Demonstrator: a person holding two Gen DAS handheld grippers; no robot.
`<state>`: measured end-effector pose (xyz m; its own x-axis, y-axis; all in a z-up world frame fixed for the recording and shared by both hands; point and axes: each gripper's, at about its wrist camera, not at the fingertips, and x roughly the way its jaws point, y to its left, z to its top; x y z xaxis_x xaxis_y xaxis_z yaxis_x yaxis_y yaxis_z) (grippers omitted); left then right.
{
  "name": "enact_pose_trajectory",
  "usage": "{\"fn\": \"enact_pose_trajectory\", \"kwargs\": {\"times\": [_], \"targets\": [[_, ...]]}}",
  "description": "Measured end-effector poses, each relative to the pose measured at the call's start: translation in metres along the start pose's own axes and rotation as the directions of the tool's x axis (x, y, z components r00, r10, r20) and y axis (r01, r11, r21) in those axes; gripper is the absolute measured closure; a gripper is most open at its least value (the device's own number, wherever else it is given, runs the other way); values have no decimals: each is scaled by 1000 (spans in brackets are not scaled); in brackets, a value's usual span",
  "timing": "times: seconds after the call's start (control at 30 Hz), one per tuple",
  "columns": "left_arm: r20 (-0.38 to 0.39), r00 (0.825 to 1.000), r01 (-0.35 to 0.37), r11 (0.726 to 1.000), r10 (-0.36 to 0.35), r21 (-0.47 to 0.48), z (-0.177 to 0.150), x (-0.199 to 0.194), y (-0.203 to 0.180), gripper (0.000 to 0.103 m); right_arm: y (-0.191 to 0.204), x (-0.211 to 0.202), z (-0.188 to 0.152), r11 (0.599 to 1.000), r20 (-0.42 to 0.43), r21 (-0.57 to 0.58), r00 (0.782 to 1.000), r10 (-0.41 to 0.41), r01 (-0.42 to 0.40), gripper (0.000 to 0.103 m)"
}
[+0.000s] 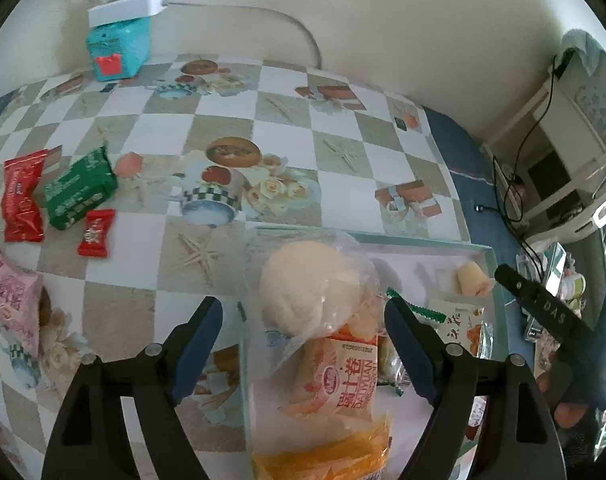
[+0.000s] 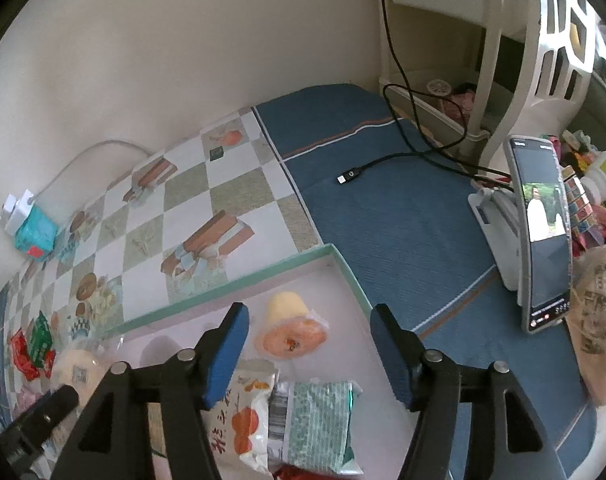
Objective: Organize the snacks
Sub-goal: 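Open both grippers to drop the bun bag and jelly cup, then move both grippers back toward the remaining snacks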
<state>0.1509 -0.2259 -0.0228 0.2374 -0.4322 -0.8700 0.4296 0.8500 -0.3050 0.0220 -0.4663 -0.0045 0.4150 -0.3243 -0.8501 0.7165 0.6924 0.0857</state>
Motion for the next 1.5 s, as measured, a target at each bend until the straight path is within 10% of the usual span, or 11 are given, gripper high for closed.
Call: {"fn": "enact_pose_trajectory", "kwargs": {"times": [0.1, 0.43, 0.87, 1.5], "targets": [[21, 1000, -16, 1000, 16, -8, 1, -11, 6, 4, 4, -6, -6, 1000, -1, -5, 1000, 8, -8, 19], [83, 972, -210, 973, 218, -100, 0, -55, 59, 4, 34, -32, -26, 998, 24, -57, 999, 33, -32, 0], [70, 883, -406, 829, 465, -384, -20, -115, 193, 4, 111, -68, -54, 986, 41, -153, 997, 71, -64, 0], [-23, 856, -436, 697, 517, -569, -53, -135, 296, 4, 236, -62, -106, 928, -61, -346, 990, 124, -137, 0]]}}
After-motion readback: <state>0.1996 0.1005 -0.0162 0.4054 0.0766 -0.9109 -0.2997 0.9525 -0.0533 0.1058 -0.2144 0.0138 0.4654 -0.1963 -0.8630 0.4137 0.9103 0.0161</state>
